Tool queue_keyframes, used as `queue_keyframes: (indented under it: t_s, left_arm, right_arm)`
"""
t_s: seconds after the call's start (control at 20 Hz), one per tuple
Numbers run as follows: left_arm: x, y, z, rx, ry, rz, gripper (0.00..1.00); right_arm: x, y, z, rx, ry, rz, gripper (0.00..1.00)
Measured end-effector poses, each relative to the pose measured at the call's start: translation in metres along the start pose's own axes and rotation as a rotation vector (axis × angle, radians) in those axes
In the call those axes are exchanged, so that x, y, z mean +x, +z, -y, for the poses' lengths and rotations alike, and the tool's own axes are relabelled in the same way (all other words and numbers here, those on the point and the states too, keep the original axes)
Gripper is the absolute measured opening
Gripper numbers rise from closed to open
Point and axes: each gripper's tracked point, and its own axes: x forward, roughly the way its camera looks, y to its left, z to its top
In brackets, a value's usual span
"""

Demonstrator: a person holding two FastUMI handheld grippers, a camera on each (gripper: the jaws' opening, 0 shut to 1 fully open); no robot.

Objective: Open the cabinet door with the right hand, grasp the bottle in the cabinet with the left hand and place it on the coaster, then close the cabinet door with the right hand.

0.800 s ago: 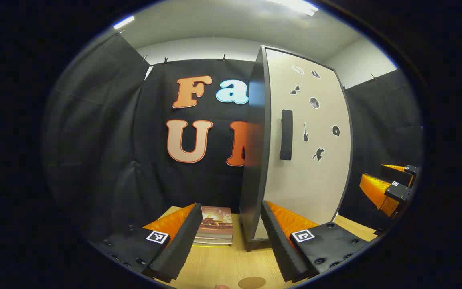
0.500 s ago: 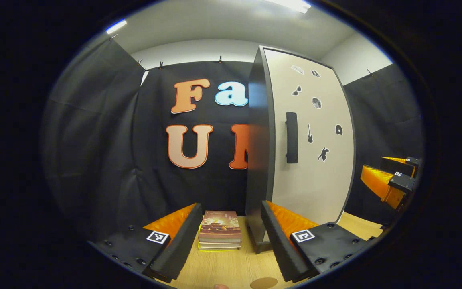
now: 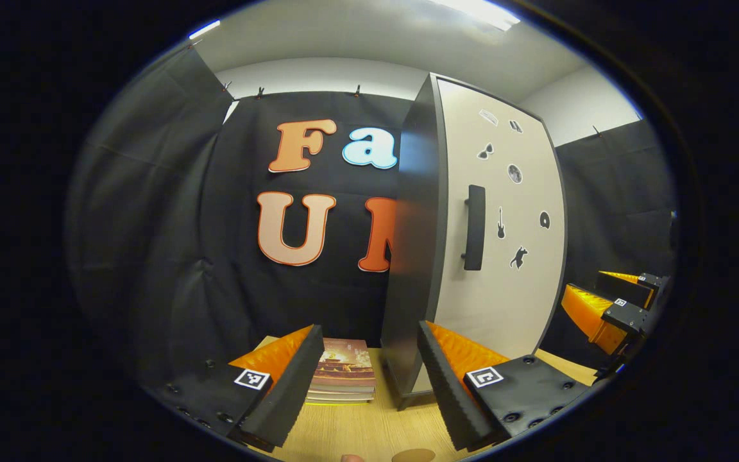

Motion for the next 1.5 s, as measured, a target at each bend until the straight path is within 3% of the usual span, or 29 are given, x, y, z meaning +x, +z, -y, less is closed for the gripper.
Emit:
queue_keyframes:
  t_s: [0.5, 0.95, 1.15, 1.35, 1.5]
  left_arm:
    - [0.015, -0.004, -0.008, 0.009, 0.006, -0.019, 0.97]
    - [0.029, -0.006, -0.024, 0.012, 0.02, -0.023, 0.95]
    - [0.041, -0.008, -0.029, 0.008, 0.014, -0.034, 0.95]
    - [0.049, -0.013, -0.03, -0.001, 0.007, -0.04, 0.96]
    - [0.054, -0.016, -0.034, 0.004, -0.001, -0.045, 0.96]
  right_arm:
    - [0.033, -0.002, -0.024, 0.023, 0.055, -0.02, 0.94]
    - [0.112, 0.022, -0.072, 0.166, 0.15, -0.043, 0.95]
    - [0.142, 0.038, -0.083, 0.194, 0.153, -0.034, 0.97]
    - [0.162, 0.047, -0.086, 0.184, 0.13, -0.029, 0.9]
    - [0.169, 0.048, -0.093, 0.184, 0.133, -0.048, 0.78]
